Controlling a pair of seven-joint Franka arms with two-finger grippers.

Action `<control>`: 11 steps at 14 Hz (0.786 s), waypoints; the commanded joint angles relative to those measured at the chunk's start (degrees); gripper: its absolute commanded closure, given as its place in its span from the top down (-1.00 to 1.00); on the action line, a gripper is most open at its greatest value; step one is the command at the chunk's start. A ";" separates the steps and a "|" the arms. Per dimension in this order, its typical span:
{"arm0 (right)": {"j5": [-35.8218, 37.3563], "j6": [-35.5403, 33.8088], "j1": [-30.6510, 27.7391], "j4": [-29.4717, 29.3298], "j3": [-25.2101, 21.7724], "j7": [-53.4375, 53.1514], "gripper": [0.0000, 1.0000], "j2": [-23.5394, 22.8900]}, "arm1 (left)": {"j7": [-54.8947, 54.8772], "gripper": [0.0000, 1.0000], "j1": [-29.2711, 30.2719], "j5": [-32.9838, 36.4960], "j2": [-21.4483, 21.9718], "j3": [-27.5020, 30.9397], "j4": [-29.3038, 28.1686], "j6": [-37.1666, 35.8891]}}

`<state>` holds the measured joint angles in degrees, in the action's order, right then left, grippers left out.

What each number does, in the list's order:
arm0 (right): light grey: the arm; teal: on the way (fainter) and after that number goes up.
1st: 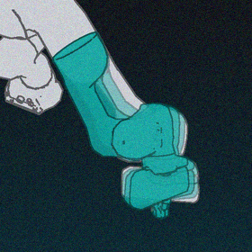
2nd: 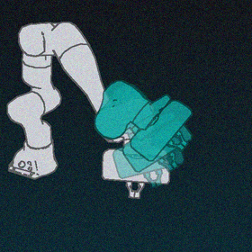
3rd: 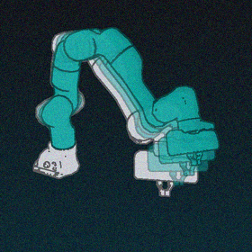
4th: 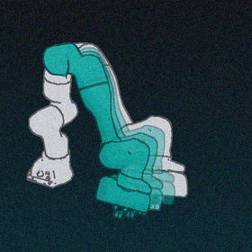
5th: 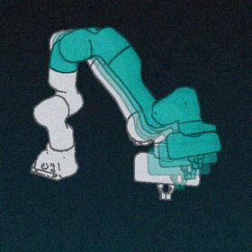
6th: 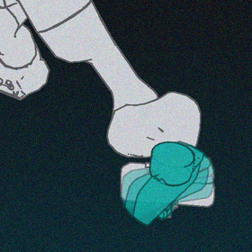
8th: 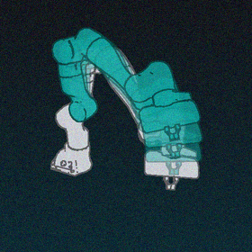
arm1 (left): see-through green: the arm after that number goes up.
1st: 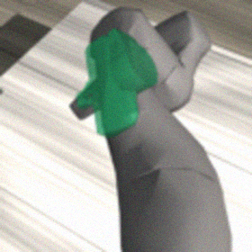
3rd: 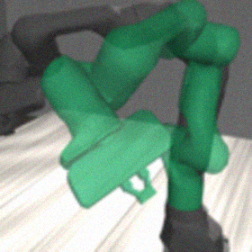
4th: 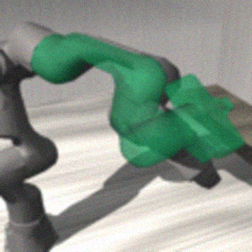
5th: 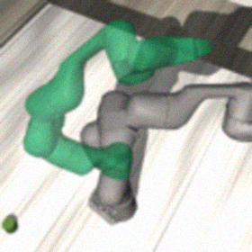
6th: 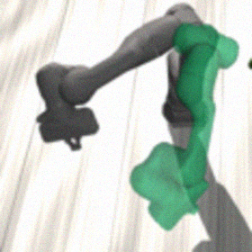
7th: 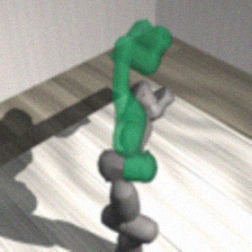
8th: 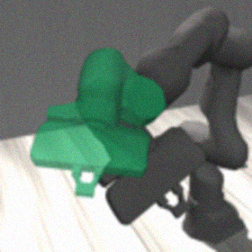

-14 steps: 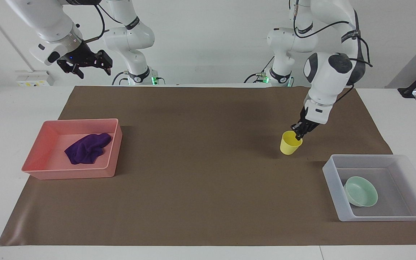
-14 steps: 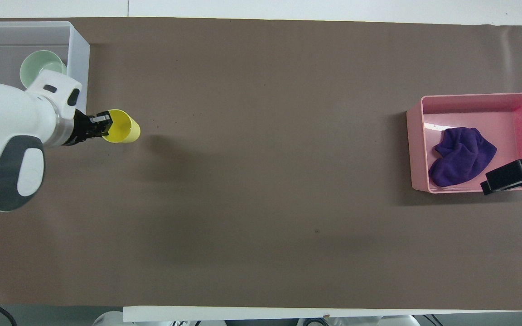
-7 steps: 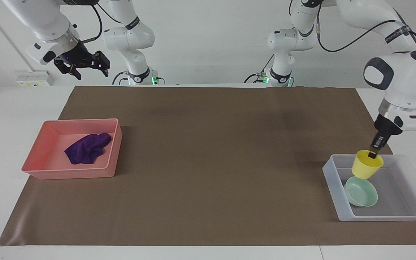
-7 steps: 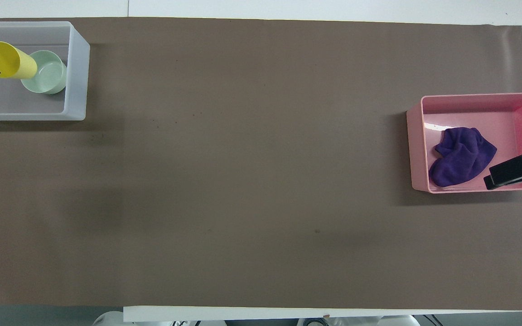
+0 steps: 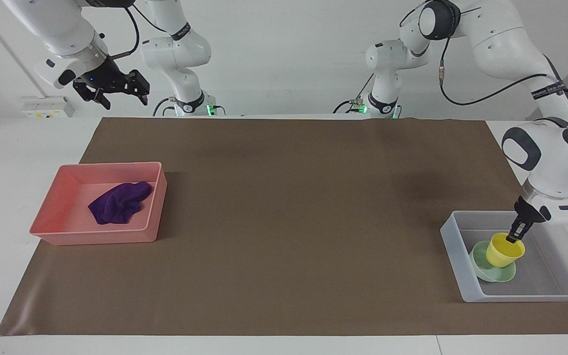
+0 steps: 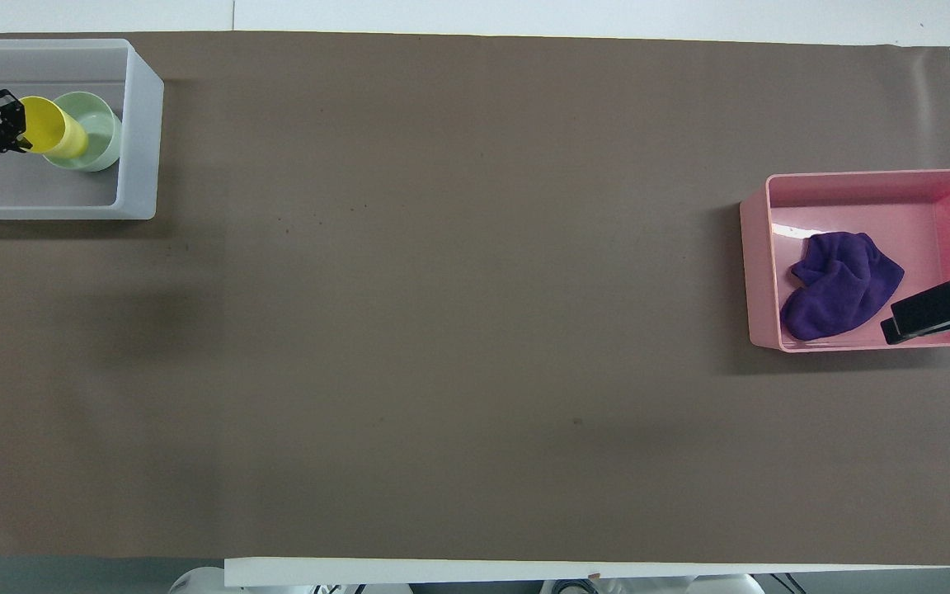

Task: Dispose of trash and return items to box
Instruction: 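Lower the yellow cup into the clear box beside the bowl with the left gripper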

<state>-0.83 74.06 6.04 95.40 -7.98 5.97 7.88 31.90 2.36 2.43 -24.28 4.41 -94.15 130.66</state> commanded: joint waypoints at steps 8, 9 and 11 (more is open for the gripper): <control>0.65 1.09 -0.59 1.11 0.24 0.98 1.00 0.64 | -0.96 1.00 -2.00 0.39 2.04 -0.27 0.99 -5.93; 0.57 1.09 -0.67 1.11 0.24 0.98 1.00 0.64 | -1.05 1.00 -2.79 0.39 3.78 -0.19 0.99 -7.94; 0.65 1.09 -0.68 1.11 0.24 0.98 1.00 0.64 | -0.96 1.00 -5.60 0.73 8.17 -0.19 1.08 -15.04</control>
<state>-0.75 74.19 6.04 95.40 -7.98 5.97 7.88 31.31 -0.54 2.43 -21.06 3.75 -92.57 121.86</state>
